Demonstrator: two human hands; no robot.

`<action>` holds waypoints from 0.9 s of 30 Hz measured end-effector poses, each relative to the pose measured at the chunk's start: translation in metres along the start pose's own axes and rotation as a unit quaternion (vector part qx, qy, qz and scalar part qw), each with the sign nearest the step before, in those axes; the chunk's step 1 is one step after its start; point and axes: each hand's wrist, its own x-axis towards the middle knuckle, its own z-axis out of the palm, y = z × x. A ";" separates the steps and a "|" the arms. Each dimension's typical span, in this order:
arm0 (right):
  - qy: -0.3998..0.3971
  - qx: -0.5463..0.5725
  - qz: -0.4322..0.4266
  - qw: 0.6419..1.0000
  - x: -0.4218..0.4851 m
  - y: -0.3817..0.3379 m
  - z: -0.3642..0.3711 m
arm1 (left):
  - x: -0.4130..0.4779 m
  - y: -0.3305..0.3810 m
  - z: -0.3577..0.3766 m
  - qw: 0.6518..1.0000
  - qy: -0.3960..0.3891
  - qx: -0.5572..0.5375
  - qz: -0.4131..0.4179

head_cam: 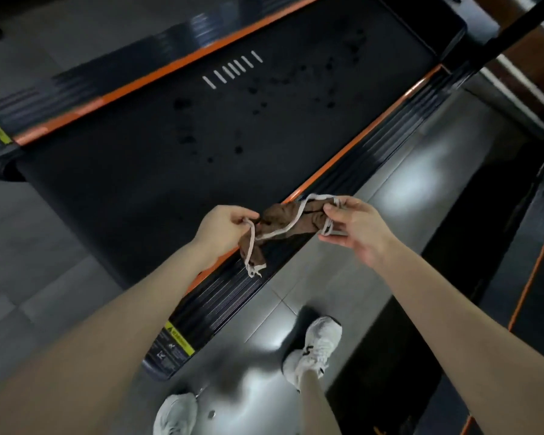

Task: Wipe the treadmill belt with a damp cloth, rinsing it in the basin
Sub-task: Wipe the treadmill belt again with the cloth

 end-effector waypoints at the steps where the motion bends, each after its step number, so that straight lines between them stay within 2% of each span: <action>1: 0.004 -0.009 -0.001 1.000 0.023 -0.007 -0.009 | 0.019 0.002 0.006 1.000 0.017 0.013 -0.001; 4: 0.011 -0.037 -0.006 0.999 0.095 -0.025 -0.038 | 0.078 0.008 0.029 0.997 0.071 0.012 -0.025; 7: 0.012 -0.080 -0.022 0.996 0.160 -0.041 -0.065 | 0.135 0.021 0.059 0.991 0.123 -0.034 -0.050; 12: 0.058 -0.154 -0.088 0.982 0.261 -0.074 -0.098 | 0.221 0.046 0.102 0.977 0.177 -0.095 -0.073; 15: 0.059 -0.186 -0.125 0.973 0.320 -0.096 -0.108 | 0.268 0.056 0.115 0.961 0.208 -0.150 -0.107; 20: 0.037 -0.256 -0.133 0.957 0.412 -0.129 -0.123 | 0.349 0.077 0.138 0.951 0.203 -0.193 -0.132; 27: 0.049 -0.346 -0.174 0.921 0.523 -0.167 -0.167 | 0.452 0.112 0.189 0.938 0.199 -0.239 -0.149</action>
